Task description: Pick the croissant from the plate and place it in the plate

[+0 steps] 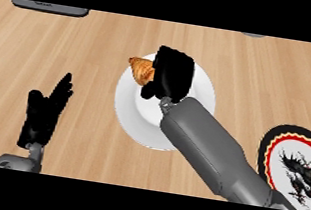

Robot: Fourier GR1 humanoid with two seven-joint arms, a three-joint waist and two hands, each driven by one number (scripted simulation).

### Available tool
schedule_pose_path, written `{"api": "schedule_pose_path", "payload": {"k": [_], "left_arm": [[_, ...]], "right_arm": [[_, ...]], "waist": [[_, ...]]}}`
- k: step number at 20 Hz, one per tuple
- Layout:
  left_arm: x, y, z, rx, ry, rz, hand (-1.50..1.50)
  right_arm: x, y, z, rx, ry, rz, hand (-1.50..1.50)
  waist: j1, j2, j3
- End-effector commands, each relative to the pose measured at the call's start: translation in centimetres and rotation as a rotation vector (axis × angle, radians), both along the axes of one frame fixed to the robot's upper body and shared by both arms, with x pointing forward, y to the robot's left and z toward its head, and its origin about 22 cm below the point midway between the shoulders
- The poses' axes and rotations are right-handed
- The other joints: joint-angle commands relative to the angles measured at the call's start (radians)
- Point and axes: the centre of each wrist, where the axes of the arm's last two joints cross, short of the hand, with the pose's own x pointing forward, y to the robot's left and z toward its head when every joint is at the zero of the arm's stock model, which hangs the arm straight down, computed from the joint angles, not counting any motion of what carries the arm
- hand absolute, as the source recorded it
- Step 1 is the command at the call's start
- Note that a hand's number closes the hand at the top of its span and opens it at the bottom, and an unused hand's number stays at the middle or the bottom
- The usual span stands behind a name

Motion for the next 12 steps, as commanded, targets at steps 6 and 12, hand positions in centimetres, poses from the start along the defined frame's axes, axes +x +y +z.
{"api": "schedule_pose_path", "payload": {"k": [6, 12], "left_arm": [[0.4, -0.4, 0.4, 0.004, -0.011, 0.006, 0.0], [0.7, -0.2, -0.2, -0.004, 0.011, 0.007, 0.0]], "right_arm": [[1.9, -3.3, -4.7, 0.018, 0.345, 0.046, 1.5], [2.7, -4.7, -4.6, 0.102, 0.331, 0.214, -1.5]], "waist": [[-0.003, 0.002, 0.0], [-0.018, -0.002, 0.0]]}}
